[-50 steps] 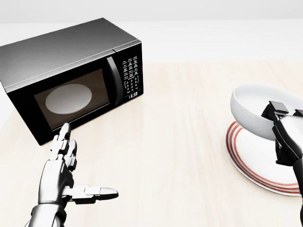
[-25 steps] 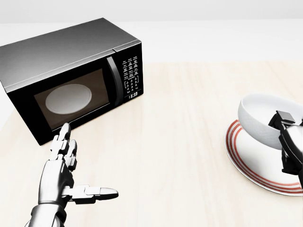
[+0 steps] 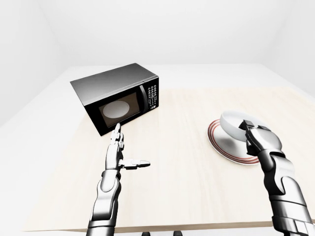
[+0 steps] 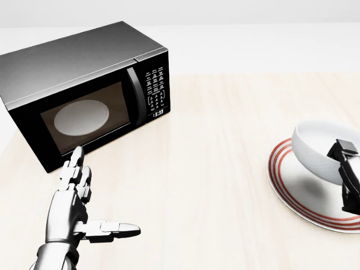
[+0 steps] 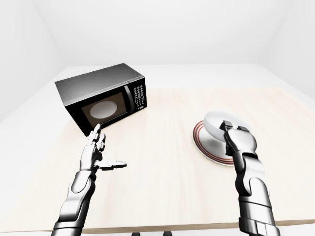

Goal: Pick up the white bowl and put it on the plate.

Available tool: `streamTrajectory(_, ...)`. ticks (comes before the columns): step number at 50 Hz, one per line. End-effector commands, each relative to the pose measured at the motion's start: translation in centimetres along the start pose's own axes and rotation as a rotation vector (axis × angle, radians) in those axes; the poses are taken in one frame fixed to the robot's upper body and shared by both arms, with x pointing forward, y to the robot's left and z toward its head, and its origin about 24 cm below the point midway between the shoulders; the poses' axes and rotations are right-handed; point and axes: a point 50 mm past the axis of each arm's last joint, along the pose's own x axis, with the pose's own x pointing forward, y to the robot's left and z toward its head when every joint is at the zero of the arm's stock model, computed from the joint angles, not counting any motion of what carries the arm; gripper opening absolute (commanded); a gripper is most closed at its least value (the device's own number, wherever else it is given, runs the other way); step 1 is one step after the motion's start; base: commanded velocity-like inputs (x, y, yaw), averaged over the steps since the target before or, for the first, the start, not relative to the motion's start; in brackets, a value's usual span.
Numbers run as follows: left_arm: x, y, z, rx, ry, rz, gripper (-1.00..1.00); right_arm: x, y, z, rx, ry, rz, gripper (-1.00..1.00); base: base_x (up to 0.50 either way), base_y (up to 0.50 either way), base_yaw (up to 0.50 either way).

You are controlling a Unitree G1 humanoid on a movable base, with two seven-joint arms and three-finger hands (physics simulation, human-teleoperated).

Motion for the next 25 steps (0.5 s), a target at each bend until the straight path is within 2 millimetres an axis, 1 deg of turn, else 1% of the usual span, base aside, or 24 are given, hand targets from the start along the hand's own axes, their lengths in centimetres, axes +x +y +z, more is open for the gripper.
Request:
streamTrajectory(1,0.0,0.0,0.0,0.0,0.0,0.0,1.0,0.6,-0.3,-0.4,0.112,-0.003,-0.033,-1.0,0.0,0.0,0.0)
streamTrajectory(16,0.0,0.0,0.0,0.0,0.0,0.0,1.0,0.6,0.6,-0.5,0.114,0.003,-0.018,-1.0,0.0,0.0,0.0)
streamTrajectory(25,0.0,0.0,0.0,0.0,0.0,0.0,1.0,0.7,1.4,-0.7,0.115,0.007,-0.007,-1.0,0.0,0.0,0.0)
